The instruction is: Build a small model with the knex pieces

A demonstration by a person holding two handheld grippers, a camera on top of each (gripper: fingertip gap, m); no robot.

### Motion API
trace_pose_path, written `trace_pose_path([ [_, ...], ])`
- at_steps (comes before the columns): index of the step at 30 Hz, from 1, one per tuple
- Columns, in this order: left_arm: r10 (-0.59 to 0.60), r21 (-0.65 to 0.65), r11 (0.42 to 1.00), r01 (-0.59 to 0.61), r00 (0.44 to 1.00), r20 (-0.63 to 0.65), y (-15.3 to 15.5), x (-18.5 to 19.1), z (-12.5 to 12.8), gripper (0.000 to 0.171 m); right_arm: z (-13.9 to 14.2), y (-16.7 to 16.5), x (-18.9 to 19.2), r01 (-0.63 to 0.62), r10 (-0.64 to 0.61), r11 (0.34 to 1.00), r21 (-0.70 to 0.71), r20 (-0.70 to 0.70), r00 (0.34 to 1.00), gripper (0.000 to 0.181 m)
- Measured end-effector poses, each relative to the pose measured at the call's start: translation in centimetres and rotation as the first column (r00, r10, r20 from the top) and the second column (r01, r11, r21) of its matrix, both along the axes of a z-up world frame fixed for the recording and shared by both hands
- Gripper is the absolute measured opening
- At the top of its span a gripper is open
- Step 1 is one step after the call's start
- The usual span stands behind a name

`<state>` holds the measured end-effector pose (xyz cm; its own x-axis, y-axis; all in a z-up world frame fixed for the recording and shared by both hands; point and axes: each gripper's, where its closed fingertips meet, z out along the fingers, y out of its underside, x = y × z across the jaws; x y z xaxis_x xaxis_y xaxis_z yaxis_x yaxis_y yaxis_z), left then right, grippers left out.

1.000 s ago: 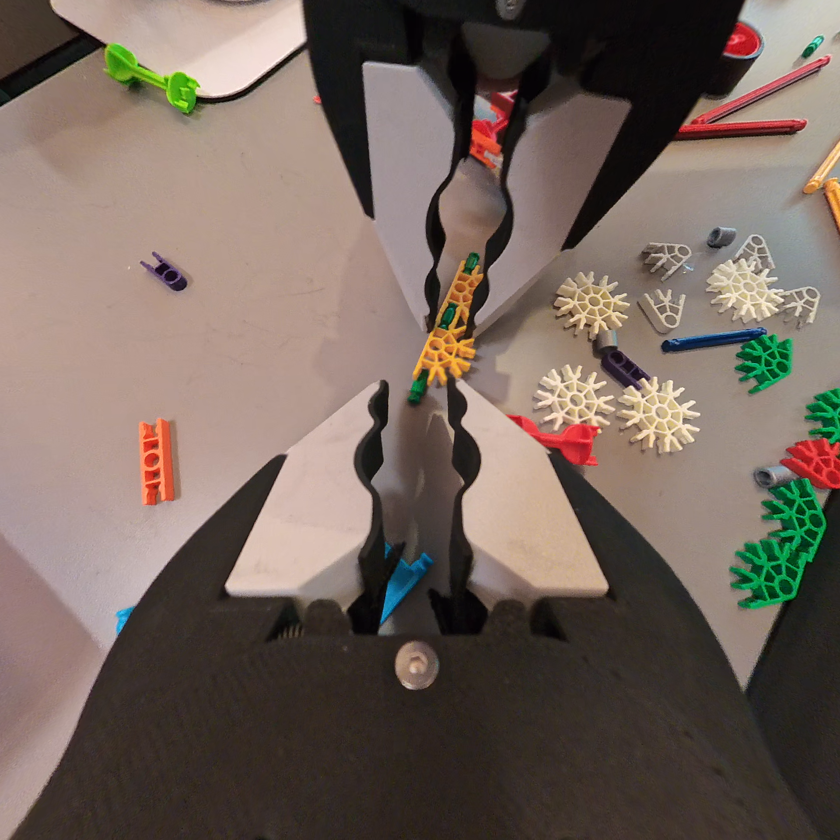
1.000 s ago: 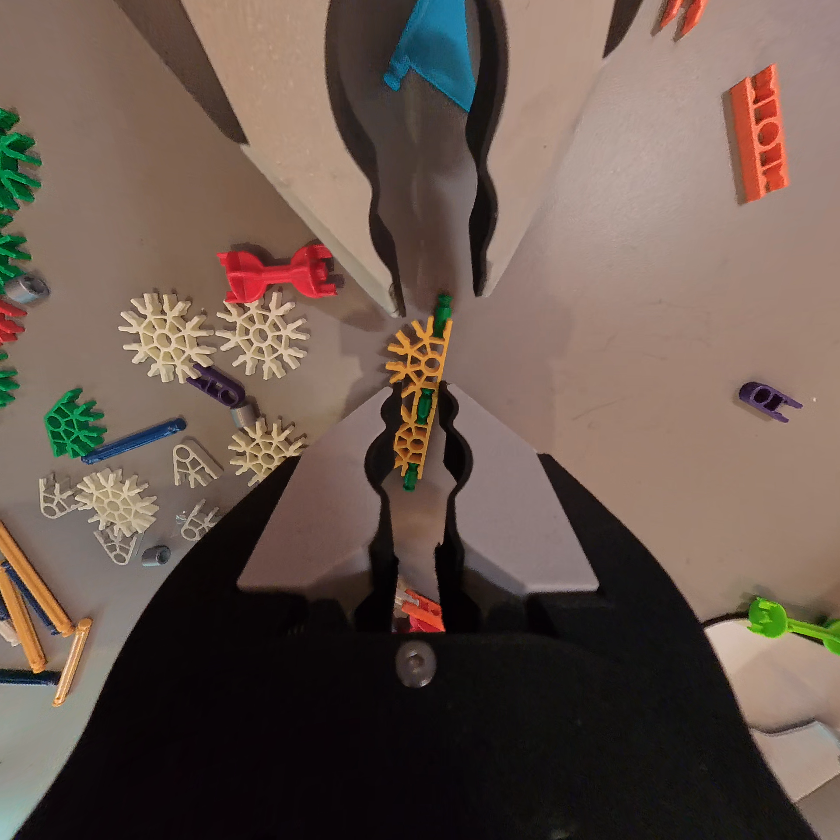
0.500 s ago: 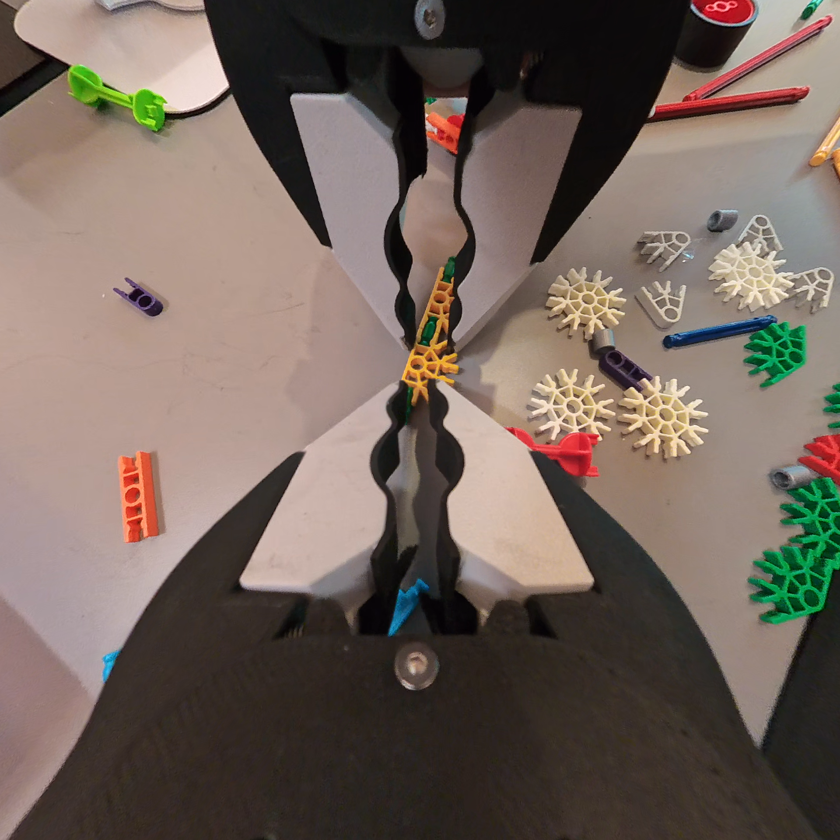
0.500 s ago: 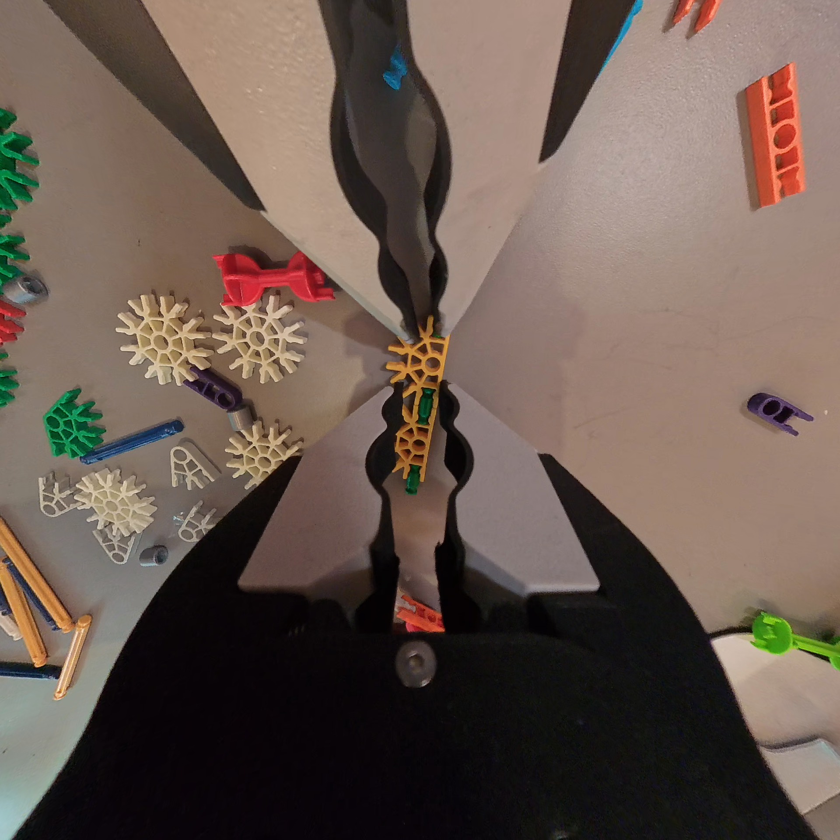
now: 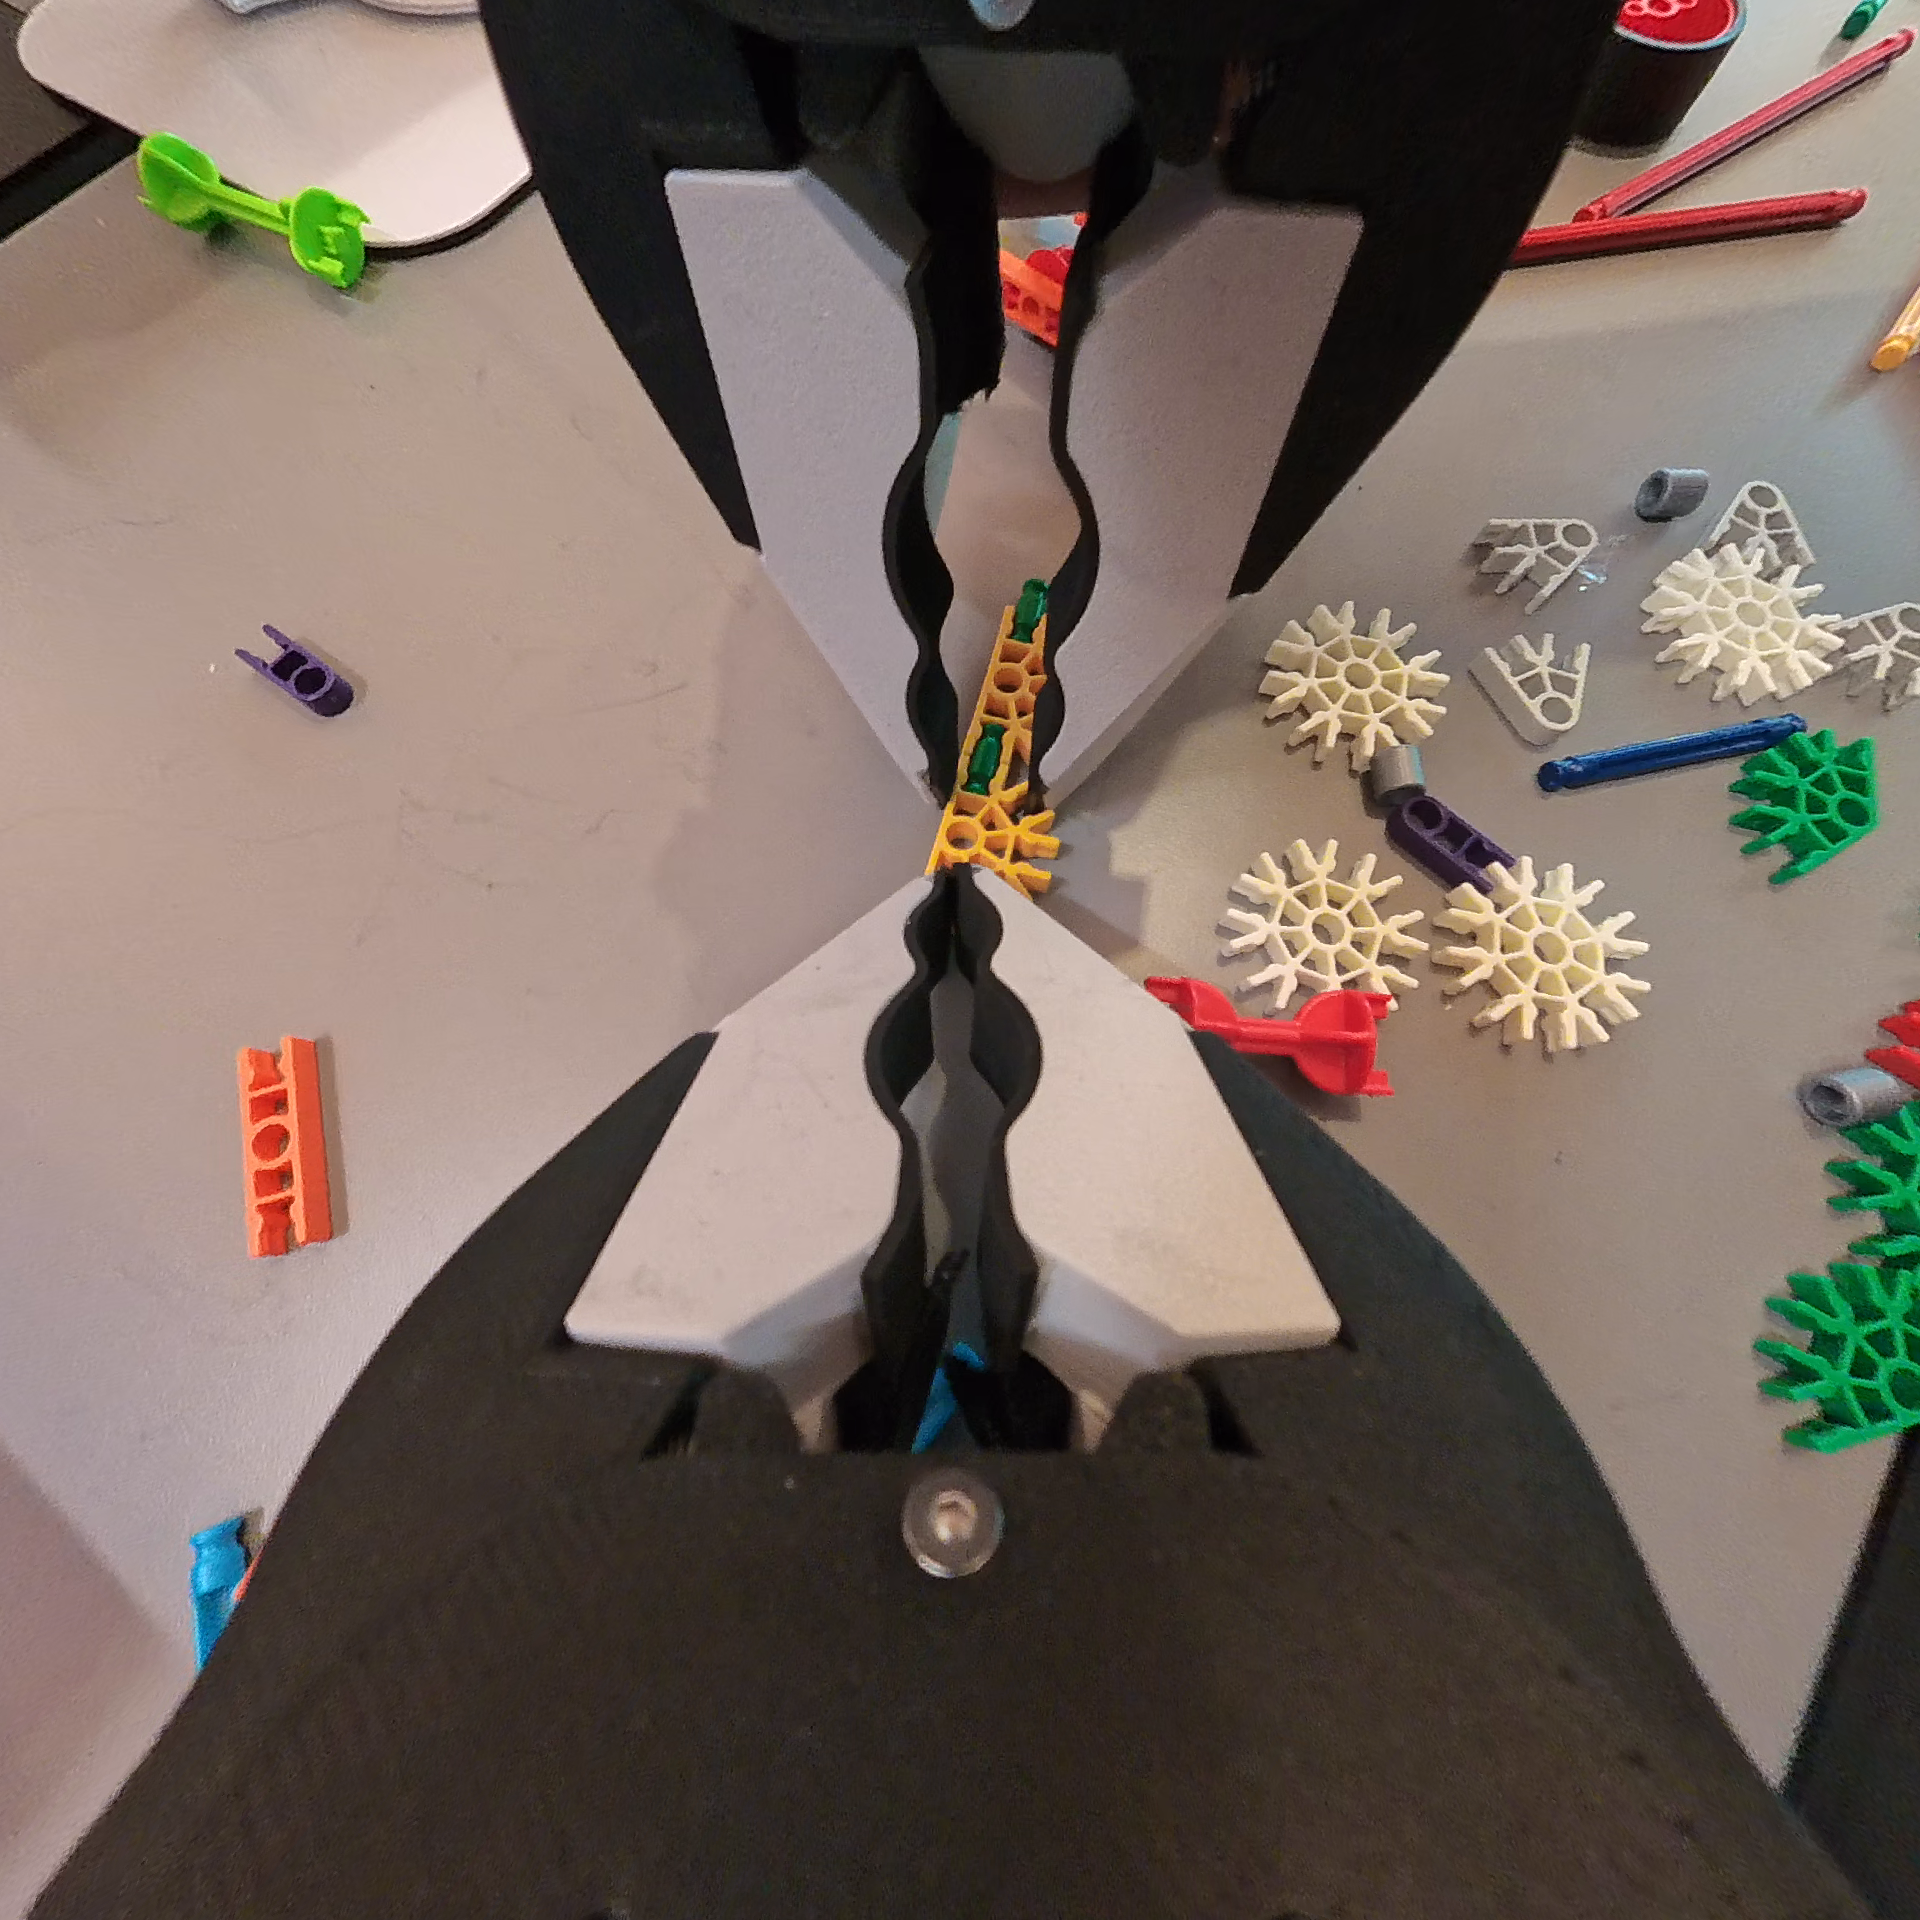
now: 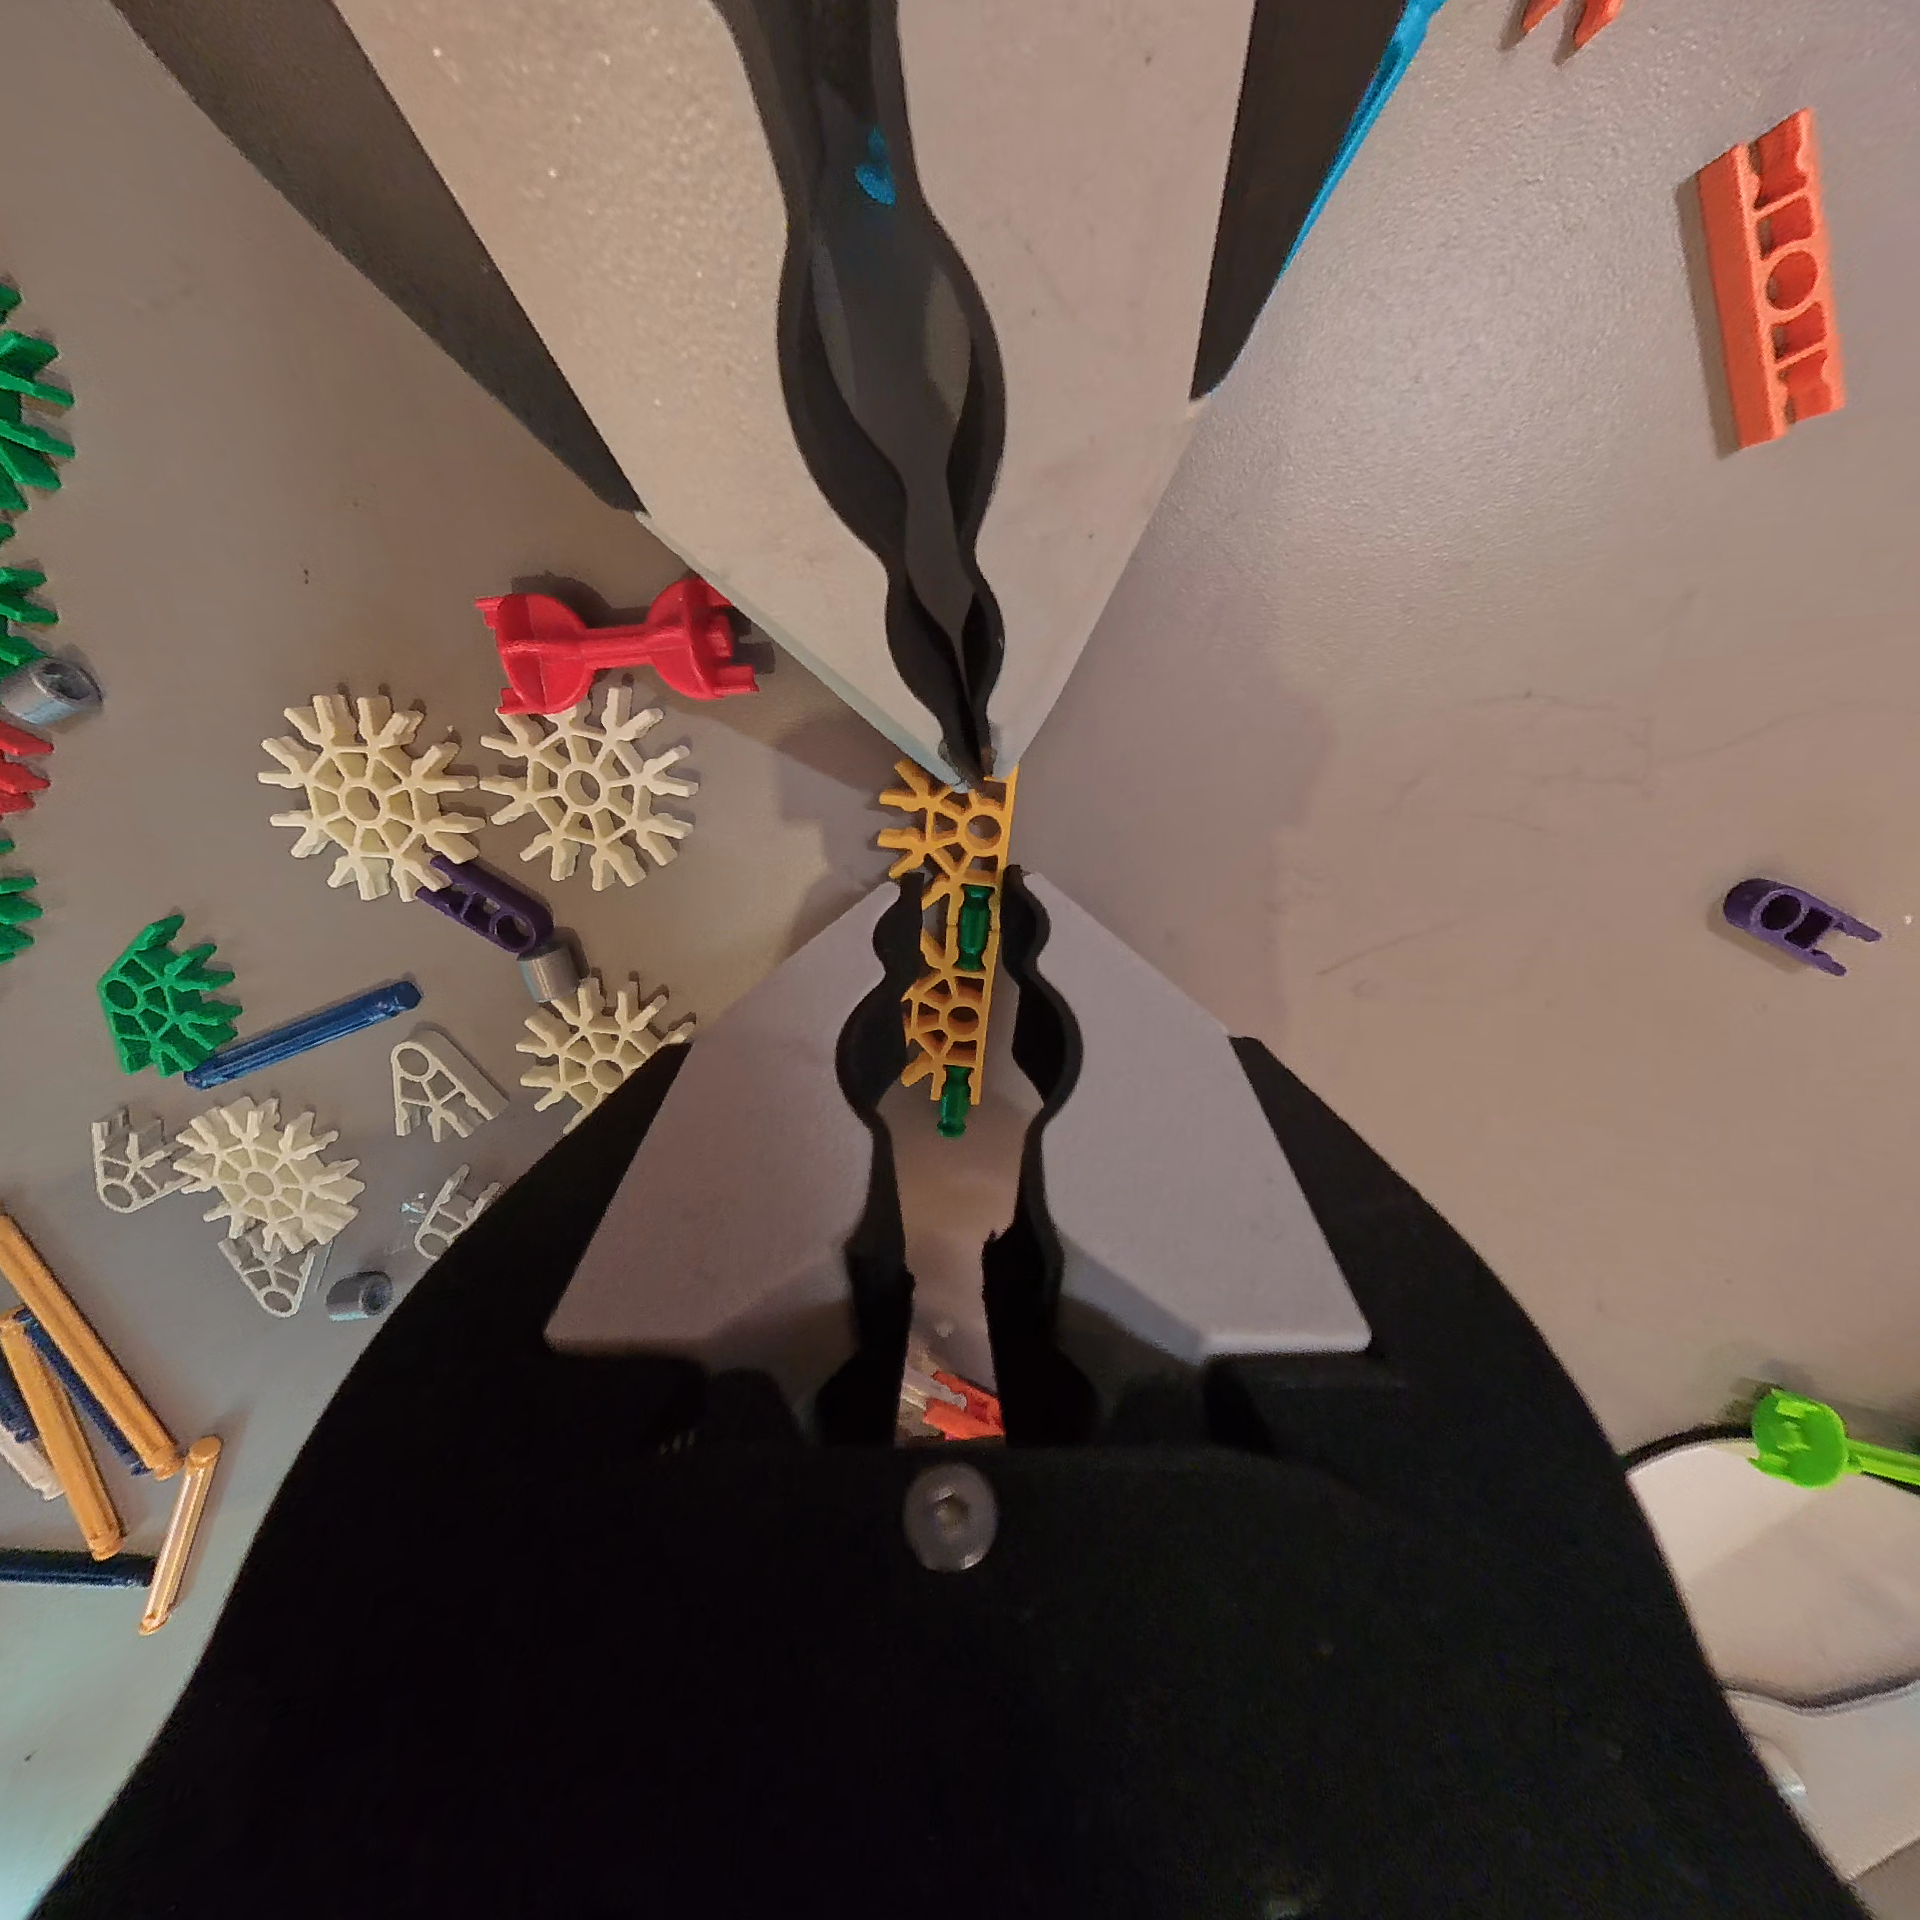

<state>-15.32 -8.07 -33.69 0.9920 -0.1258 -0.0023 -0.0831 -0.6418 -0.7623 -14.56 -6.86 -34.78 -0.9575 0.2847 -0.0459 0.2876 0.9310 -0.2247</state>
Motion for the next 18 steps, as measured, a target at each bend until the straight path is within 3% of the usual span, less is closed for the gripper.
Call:
trace_pose_path([
  [12,0.007,-0.002,1.000,-0.007,1.000,-0.028,0.1,-0.1,-0.2,0.000,0.0,-0.1,-0.1,0.023,-0.023,1.000,-0.016,-0.013,1.000,0.012],
  [15,0.011,-0.008,1.000,-0.011,1.000,-0.029,0.2,-0.2,-0.2,0.000,0.4,0.0,0.0,0.086,-0.086,0.995,-0.042,0.010,0.996,0.017],
  [18,0.015,-0.005,1.000,-0.015,0.999,-0.041,0.2,-0.2,-0.2,0.000,1.5,-1.4,-0.4,0.135,-0.137,0.980,-0.150,-0.003,0.991,0.000],
])
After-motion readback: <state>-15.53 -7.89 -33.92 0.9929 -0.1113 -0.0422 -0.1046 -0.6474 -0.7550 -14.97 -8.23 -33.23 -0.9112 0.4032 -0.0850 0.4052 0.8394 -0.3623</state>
